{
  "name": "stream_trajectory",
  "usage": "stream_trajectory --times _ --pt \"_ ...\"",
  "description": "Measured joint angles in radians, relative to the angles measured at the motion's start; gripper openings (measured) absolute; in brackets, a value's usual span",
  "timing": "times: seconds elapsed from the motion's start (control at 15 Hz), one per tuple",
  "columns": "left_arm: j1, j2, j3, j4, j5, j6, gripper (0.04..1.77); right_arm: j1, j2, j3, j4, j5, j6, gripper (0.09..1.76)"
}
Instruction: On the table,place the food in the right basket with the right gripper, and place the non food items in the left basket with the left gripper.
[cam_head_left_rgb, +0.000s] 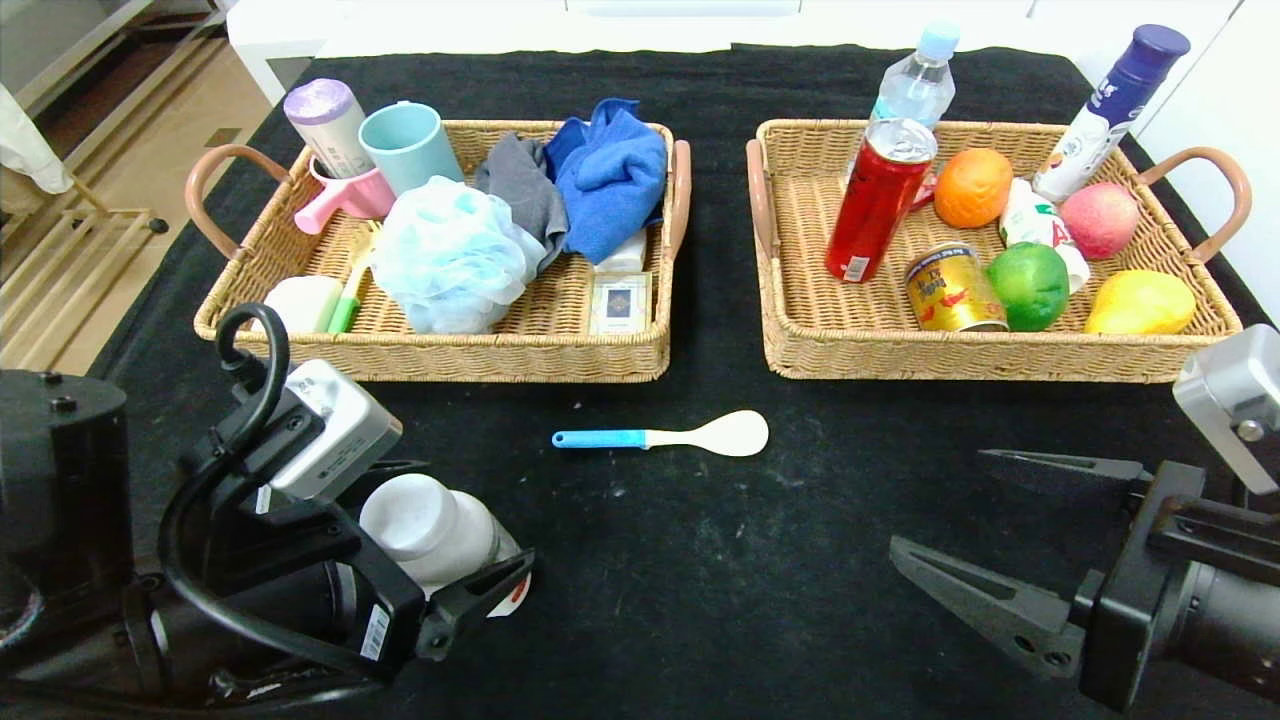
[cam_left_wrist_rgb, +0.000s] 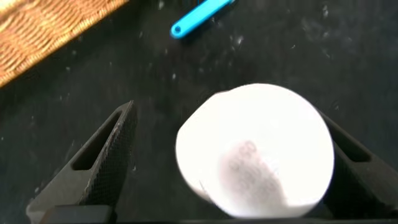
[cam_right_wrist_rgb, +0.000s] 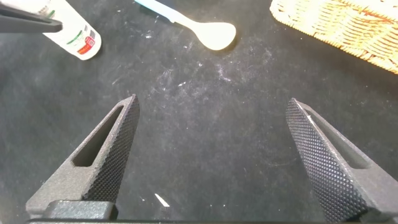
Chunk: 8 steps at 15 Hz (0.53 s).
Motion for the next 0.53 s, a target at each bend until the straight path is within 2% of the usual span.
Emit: stream_trajectory --times 0.07,0.33,0.53 --pt "-0.006 0.007 0.008 -0.011 0.002 -0.001 1.72 -0.003 -0.002 -0.001 0.000 0.000 0.000 1.71" --pt "-0.011 0.018 0.023 0.004 0.001 0.000 1.10 -0.010 -0.011 -0.003 0.000 0.001 0.002 1.71" --pt "-0.011 0.024 0.019 0.002 -0.001 0.000 1.02 -0.011 -0.013 -0.003 0.000 0.001 0.002 1.71"
